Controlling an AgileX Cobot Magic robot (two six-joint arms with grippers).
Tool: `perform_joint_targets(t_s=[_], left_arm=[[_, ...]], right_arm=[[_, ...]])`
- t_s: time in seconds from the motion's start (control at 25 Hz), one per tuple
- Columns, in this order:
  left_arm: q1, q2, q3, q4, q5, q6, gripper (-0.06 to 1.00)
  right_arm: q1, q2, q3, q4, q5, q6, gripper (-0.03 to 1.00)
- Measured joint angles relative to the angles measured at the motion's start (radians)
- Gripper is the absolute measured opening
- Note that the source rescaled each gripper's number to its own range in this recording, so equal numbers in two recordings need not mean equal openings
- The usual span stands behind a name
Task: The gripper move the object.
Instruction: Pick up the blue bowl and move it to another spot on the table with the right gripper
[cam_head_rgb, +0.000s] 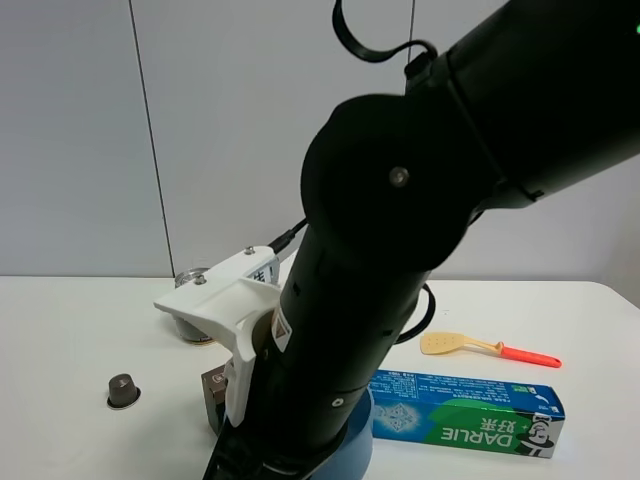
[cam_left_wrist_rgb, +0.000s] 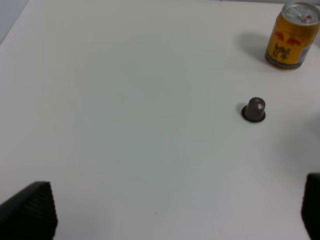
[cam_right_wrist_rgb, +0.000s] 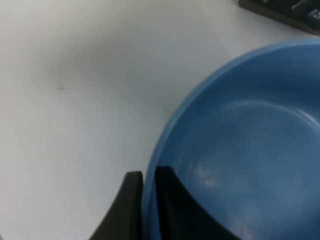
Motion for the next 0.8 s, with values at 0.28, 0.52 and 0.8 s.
perform_joint_targets(t_s=[0.28, 0.52, 0.8], left_arm=[[0.000, 0.000, 0.000, 0.000, 0.000, 0.000, 1.00], [0.000, 0.000, 0.000, 0.000, 0.000, 0.000, 1.00], [0.000, 0.000, 0.000, 0.000, 0.000, 0.000, 1.00]], right_arm=[[0.000, 0.043, 0.000, 0.001, -0.026, 0.000, 0.00], [0.000, 0.078, 0.000, 0.000, -0.042, 0.000, 0.00], [0.000, 0.114, 0.000, -0.003, -0.120, 0.000, 0.00]])
